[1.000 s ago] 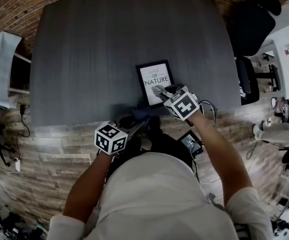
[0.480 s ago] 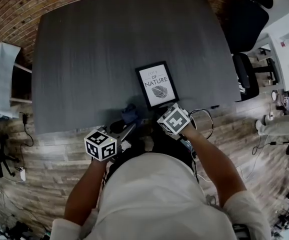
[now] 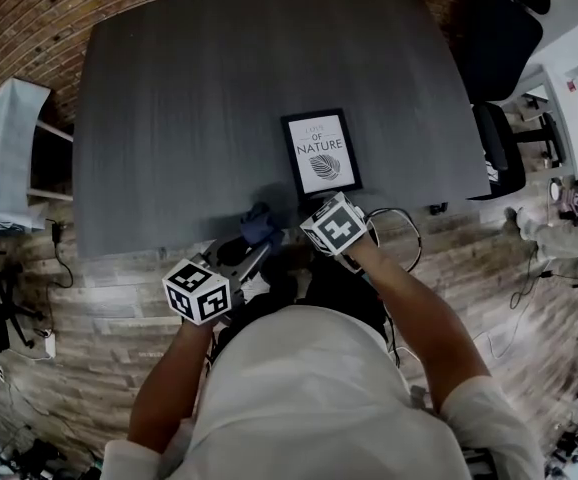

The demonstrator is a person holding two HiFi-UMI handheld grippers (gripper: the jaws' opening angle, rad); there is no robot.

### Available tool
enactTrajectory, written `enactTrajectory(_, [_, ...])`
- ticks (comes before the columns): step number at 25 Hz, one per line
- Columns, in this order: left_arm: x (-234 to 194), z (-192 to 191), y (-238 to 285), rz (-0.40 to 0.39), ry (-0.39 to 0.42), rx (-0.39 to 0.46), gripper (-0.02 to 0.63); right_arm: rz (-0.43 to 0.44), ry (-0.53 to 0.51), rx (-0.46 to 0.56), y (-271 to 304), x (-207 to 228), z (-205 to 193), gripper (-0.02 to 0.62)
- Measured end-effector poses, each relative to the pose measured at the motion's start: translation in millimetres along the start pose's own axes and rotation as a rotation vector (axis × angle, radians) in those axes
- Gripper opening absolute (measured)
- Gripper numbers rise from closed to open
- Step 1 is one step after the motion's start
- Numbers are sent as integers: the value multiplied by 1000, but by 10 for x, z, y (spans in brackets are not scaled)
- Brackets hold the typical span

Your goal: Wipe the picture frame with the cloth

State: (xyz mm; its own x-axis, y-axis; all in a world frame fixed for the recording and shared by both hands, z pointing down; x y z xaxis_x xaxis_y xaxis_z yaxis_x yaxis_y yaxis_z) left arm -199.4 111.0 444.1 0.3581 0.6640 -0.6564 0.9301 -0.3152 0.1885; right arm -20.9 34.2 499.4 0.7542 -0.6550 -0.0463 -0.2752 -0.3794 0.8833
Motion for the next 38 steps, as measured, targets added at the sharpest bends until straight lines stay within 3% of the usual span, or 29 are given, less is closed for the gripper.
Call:
enactTrajectory(5, [139,-30,-109,27,17,35,114,18,36,77,-166,-42,54,61])
enactTrajectory(10, [355,11,-229,45,36,124,114,13,71,172,-555,101,2,67])
enactTrajectory(13, [554,-23,-301,57,42,176,114,2,142,229,-856,246,-106,67])
enactTrajectory(17, [925,-115,-323,86,29,247,114,-2,271,302,-1351,393,-402,63])
enactTrajectory(25, [1777,-320,135,68,62,342,114,39,407,457,-2359,658,-1281,31])
enactTrajectory(31, [2231,-238,273,40,108,369,114,107,490,571,-3000,724,-1536,15])
enactTrajectory(35, [2789,-510,409,33,138,378,114,156,547,655,-3526,695,-2010,14])
enactTrajectory(38, [2980,-624,420,23,149,384,114,146,555,731,-3805,670,-2141,14])
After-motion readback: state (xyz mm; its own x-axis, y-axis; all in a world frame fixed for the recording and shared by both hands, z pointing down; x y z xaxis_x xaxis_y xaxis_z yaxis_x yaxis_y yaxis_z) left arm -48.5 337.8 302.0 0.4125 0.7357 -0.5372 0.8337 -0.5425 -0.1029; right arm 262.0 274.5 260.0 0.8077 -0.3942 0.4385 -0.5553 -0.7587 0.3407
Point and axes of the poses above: the fingertips, and each gripper's own axes: y forward along the fingers, x to its right, z out of its top, the point moved 8 cm from there along -y, backward along the fingers, and after that the axes turned 13 degrees about -z, right-handed, at the moved point
